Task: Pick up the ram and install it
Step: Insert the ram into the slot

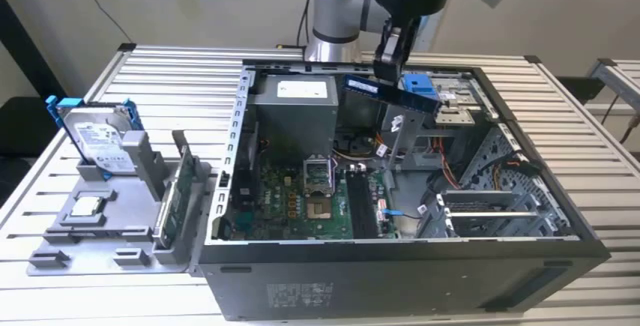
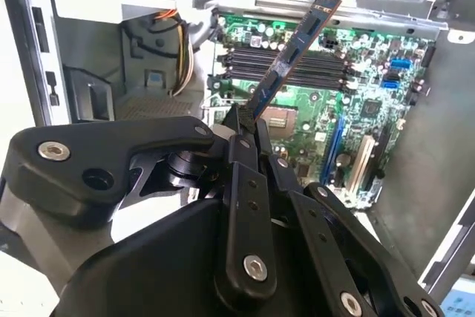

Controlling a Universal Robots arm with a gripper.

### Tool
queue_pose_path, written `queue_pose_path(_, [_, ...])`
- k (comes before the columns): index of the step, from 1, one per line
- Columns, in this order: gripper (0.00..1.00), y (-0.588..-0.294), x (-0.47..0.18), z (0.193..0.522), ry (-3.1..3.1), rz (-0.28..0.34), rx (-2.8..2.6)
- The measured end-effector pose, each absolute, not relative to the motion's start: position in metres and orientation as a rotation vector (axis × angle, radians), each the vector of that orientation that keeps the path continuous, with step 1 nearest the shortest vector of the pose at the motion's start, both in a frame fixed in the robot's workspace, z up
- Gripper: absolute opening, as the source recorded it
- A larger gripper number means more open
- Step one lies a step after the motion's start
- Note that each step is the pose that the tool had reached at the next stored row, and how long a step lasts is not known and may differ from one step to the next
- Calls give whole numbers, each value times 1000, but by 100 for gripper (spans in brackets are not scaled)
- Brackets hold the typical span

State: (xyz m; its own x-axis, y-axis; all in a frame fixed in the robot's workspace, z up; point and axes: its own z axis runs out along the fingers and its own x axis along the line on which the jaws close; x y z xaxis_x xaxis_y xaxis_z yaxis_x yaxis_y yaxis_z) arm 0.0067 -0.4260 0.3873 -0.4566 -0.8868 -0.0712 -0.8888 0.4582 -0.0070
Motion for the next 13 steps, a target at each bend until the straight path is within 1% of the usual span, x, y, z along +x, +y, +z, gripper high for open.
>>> queue_pose_path(13, [14, -437, 7, 386, 2655, 45, -1554])
